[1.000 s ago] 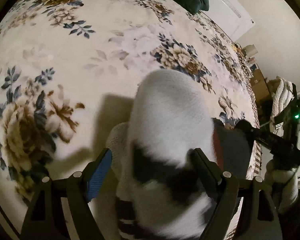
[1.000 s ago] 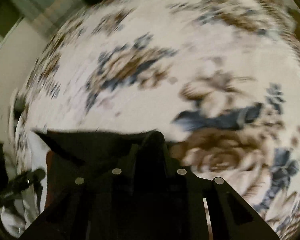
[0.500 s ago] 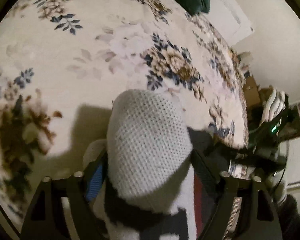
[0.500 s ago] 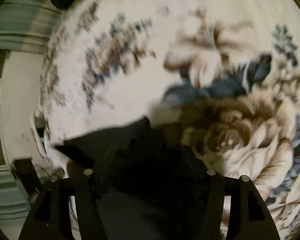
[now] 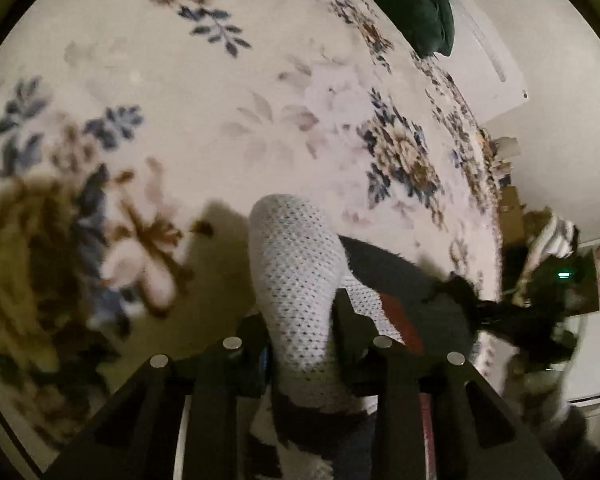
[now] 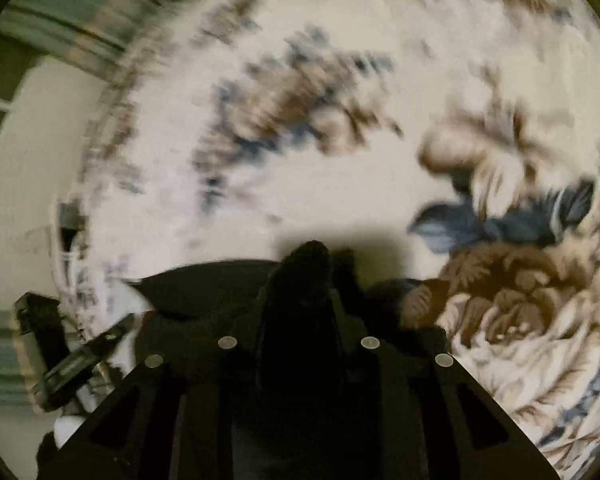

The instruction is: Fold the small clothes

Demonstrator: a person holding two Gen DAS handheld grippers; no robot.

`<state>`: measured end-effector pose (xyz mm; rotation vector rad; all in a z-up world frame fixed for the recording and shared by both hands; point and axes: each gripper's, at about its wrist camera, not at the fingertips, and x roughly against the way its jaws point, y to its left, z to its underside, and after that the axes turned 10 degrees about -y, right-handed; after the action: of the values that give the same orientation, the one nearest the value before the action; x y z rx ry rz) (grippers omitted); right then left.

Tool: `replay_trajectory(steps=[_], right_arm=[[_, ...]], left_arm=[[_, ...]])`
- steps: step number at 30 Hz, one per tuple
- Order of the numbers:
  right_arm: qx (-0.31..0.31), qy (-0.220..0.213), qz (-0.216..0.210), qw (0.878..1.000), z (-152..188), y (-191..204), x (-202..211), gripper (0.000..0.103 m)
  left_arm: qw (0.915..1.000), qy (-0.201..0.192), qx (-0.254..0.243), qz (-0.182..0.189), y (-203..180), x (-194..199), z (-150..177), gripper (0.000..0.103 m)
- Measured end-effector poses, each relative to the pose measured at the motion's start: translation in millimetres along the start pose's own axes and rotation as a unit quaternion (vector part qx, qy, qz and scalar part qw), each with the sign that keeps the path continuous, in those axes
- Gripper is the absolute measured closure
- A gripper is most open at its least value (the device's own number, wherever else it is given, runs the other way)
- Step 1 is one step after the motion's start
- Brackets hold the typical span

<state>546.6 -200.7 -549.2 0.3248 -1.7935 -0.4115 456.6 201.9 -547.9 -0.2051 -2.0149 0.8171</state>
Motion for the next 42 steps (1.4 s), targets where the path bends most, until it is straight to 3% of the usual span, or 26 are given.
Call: replay_trajectory(steps=[3, 5, 6, 7, 11, 13, 16, 21, 23, 28, 32, 33, 37, 42], right_arm=[[-0.019, 0.03, -0.03, 0.999, -8, -5, -3, 0.057], [-0.021, 0.027, -0.054, 0.998, -8, -11, 16, 0.015], [-0.014, 0.01, -0.063, 0.998, -5, -15, 31, 0.006], [-0.009, 0.0, -0.073, 0.997, -1, -21, 42, 0.0], [-0.023, 0.03, -0.077, 0.996, 28, -61, 56, 0.0], [-0.028, 0.058, -0.078, 0.995, 49, -75, 49, 0.0], [-0.041, 0.103, -0.117, 0.987, 77, -91, 28, 0.0], [-0.026, 0.127, -0.142, 0.981, 94, -87, 0, 0.0], [-0.044, 0.135, -0.18, 0.973, 93, -83, -6, 0.0], [-0.088, 0.136, -0.229, 0.96, 97, -81, -13, 0.0], [-0.094, 0.127, -0.231, 0.96, 103, -78, -11, 0.0], [-0.092, 0.123, -0.227, 0.962, 103, -74, -13, 0.001], [-0.08, 0.097, -0.207, 0.97, 109, -64, 1, 0.04], [-0.076, 0.074, -0.193, 0.975, 113, -53, 26, 0.059]], left_arm=[[0.9994, 0.003, 0.021, 0.029, -6, 17, -2, 0.066], [0.9992, -0.018, 0.02, 0.029, -13, 39, 1, 0.039], [0.9988, -0.029, 0.02, 0.034, -17, 50, 5, 0.016], [0.9983, -0.034, 0.021, 0.041, -20, 58, 8, 0.009], [0.9968, -0.029, 0.033, 0.067, -25, 67, 34, 0.006], [0.9984, -0.004, 0.024, 0.05, -23, 52, 50, 0.006], [0.9989, 0.036, 0.014, 0.026, -9, 24, 68, 0.003], [0.9932, 0.058, 0.059, 0.082, 23, 1, 70, 0.0], [0.9889, 0.073, 0.074, 0.105, 29, -5, 69, 0.0], [0.98, 0.101, 0.093, 0.144, 40, -20, 64, 0.0], [0.9769, 0.113, 0.086, 0.16, 35, -26, 59, 0.001], [0.9762, 0.11, 0.079, 0.169, 30, -26, 58, 0.006], [0.9756, 0.108, 0.045, 0.186, 11, -21, 53, 0.019], [0.9773, 0.104, 0.026, 0.183, 0, -10, 47, 0.028]])
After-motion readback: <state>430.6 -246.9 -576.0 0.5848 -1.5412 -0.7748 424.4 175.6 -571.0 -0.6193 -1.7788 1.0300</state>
